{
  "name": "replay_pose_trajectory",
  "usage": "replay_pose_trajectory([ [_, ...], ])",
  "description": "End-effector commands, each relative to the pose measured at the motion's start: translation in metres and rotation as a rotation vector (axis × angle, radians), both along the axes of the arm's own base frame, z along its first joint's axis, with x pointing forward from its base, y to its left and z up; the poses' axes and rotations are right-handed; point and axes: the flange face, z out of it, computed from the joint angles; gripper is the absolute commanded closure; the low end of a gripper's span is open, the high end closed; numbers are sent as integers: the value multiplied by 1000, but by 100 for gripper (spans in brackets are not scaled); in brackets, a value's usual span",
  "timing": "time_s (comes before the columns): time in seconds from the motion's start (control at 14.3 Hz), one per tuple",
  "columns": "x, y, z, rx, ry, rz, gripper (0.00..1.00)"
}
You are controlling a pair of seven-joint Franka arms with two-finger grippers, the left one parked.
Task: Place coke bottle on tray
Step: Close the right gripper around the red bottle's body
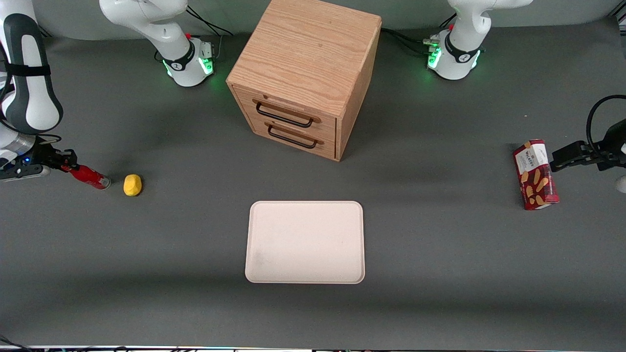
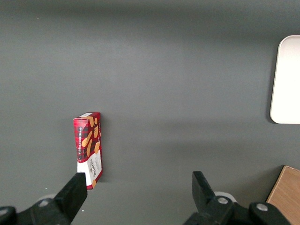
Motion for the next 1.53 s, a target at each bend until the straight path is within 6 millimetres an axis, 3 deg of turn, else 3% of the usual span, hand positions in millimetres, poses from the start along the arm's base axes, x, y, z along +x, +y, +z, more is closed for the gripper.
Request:
replay_pose_trajectory([
  [0.0, 12, -3, 14, 6, -17, 21, 100],
  [0.21, 47, 5, 76, 56, 34, 27, 100],
  [0.35, 72, 26, 120, 71, 52, 31, 100],
  [0.77, 123, 117, 243, 55, 51, 40, 100],
  [0.98, 143, 174, 291, 18, 47, 42, 100],
  [1.26, 160, 263, 320, 24, 45, -4, 100],
  [1.47, 170, 330, 314, 51, 39, -64, 100],
])
